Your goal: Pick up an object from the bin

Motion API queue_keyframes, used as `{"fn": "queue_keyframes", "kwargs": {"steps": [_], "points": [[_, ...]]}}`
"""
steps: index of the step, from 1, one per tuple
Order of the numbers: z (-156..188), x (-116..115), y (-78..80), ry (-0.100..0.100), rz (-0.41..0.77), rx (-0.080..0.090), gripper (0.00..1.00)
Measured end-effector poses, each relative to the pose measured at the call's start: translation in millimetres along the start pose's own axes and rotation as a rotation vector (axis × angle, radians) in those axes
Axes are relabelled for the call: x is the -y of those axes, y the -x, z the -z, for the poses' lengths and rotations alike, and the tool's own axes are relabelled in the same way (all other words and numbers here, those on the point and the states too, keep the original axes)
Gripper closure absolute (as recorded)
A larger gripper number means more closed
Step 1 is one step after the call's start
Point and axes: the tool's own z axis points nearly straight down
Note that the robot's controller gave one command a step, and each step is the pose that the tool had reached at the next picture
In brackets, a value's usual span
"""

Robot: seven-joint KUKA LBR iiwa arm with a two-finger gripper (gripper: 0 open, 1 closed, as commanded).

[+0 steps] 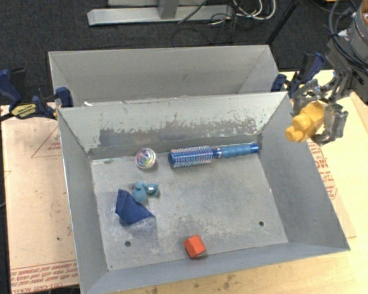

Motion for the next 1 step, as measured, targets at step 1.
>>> {"fn": "queue_keyframes", "kwargs": {"steps": [1], "points": [[-171.4, 14.8, 17.7, 0.011, 0.292, -0.015, 1.0]]}}
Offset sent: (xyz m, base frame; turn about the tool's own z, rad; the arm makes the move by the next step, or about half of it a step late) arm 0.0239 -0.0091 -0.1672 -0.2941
